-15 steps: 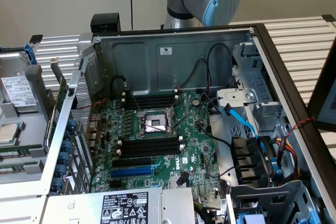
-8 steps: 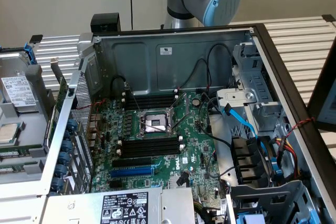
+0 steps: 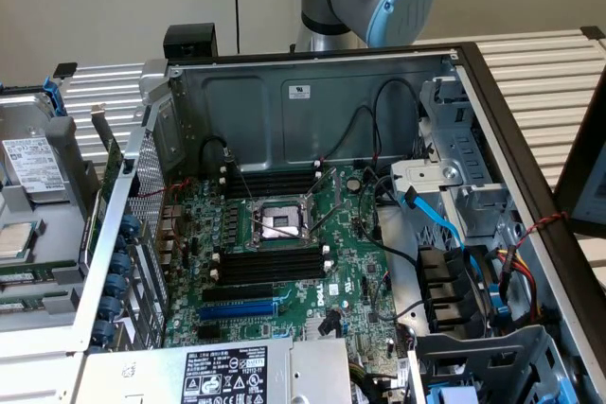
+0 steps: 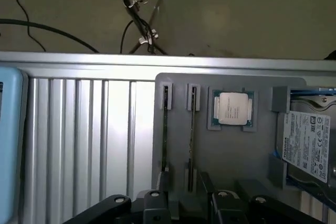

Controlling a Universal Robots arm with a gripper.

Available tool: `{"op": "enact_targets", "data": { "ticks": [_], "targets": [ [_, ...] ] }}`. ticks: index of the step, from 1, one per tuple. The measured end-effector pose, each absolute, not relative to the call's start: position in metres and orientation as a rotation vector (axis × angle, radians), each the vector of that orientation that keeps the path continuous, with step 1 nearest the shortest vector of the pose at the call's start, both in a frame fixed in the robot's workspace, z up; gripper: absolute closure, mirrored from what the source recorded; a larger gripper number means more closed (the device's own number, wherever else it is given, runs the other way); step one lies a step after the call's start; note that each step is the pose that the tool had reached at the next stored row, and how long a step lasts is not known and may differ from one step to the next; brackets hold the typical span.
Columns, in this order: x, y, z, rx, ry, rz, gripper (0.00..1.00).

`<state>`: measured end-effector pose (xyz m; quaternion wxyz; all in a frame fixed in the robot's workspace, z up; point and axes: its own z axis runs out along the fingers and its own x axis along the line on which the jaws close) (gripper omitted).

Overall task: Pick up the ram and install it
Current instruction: 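Pick up the ram and move it above insertion slot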

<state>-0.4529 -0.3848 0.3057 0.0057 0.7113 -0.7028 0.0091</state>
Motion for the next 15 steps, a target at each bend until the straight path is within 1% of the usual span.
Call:
{"op": "enact_targets", "data": {
  "ticks": [15],
  "targets": [
    [-0.453,-0.391,0.278,2.198,-2.229,0.028,0.64]
  ]
}}
